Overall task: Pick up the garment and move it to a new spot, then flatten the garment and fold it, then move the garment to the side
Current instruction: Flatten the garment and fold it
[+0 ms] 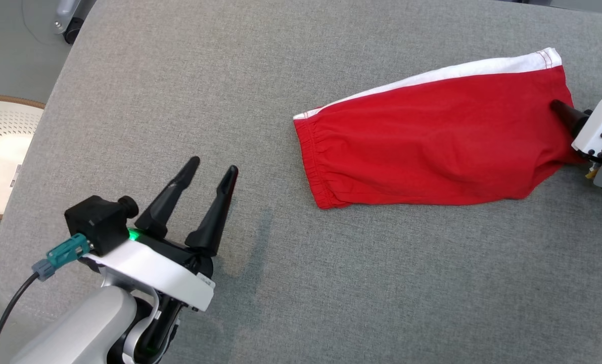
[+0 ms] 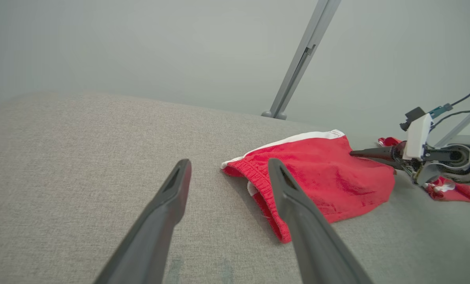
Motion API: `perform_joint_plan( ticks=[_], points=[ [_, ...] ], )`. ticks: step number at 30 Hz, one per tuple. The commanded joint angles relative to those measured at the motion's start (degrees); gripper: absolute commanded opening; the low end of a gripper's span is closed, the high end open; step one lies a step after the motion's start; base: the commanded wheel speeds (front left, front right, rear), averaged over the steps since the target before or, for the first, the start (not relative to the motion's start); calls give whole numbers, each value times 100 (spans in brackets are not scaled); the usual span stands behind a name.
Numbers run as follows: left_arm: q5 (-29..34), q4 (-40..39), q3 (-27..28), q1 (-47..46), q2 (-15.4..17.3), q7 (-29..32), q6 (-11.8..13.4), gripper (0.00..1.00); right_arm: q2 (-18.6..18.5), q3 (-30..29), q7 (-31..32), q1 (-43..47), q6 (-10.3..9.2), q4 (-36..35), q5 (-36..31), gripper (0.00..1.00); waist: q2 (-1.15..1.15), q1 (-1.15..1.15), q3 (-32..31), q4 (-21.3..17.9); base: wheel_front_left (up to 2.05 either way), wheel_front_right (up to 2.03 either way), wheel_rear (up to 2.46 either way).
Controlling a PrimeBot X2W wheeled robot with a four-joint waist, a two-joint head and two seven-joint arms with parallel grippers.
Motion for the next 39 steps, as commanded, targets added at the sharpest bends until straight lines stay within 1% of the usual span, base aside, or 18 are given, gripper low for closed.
perform_joint_plan(
  ticks=[1,2,3,4,5,8,11,13,16,18,24,29,32,33,39],
  points=[
    [157,13,155,92,-42,-28,43,100,176,40,234,232,1,11,62,100,0,0,3,1,0,0,0],
    [249,24,283,169,-115,-26,49,100,200,23,313,247,1,-32,109,100,0,0,-3,-3,0,0,0],
    [341,35,400,256,-186,-26,25,100,219,16,378,274,1,-106,134,87,0,0,-17,-8,0,0,0],
    [424,58,475,329,-237,-26,-12,100,233,-4,406,306,2,-164,169,41,0,0,-37,-18,0,0,0],
    [500,78,575,389,-289,-26,-46,100,221,-18,410,321,2,-206,191,0,0,0,-57,-28,0,0,0],
    [746,161,823,504,-432,-28,-131,100,174,-56,336,321,1,-355,234,0,0,0,-129,-63,0,0,0],
    [1090,257,1040,655,-570,-22,-143,100,139,-94,145,336,1,-472,263,0,0,0,-211,-120,0,0,0],
    [1319,293,1224,749,-716,-23,-225,100,137,-141,-16,375,1,-552,293,0,0,0,-280,-169,0,0,0],
    [1833,451,1577,991,-909,-23,-306,100,129,-190,-253,504,1,-703,335,0,0,0,-409,-266,0,0,0],
    [2170,541,1857,1179,-1125,-23,-371,100,153,-217,-407,607,1,-794,369,0,0,0,-508,-374,0,0,0],
    [3003,813,2576,1787,-1718,-23,-782,100,247,-309,-790,1033,1,-1100,536,0,0,0,-866,-685,0,0,0],
    [3446,975,3034,2191,-2151,-23,-1124,100,160,-371,-1012,1527,1,-1464,665,0,0,0,-1249,-901,0,0,0],
    [3649,1062,3248,2410,-2339,-23,-1289,100,63,-353,-1140,1859,1,-1689,711,0,0,0,-1465,-1028,0,0,0],
    [3649,1062,3248,2410,-2339,-23,-1289,100,63,-353,-1140,1859,1,-1689,711,0,0,0,-1465,-1028,0,0,0],
    [4049,1091,3540,2712,-2522,-24,-1545,100,-164,-377,-1354,2295,1,-1974,762,0,0,0,-1692,-1236,0,0,0]
  ],
)
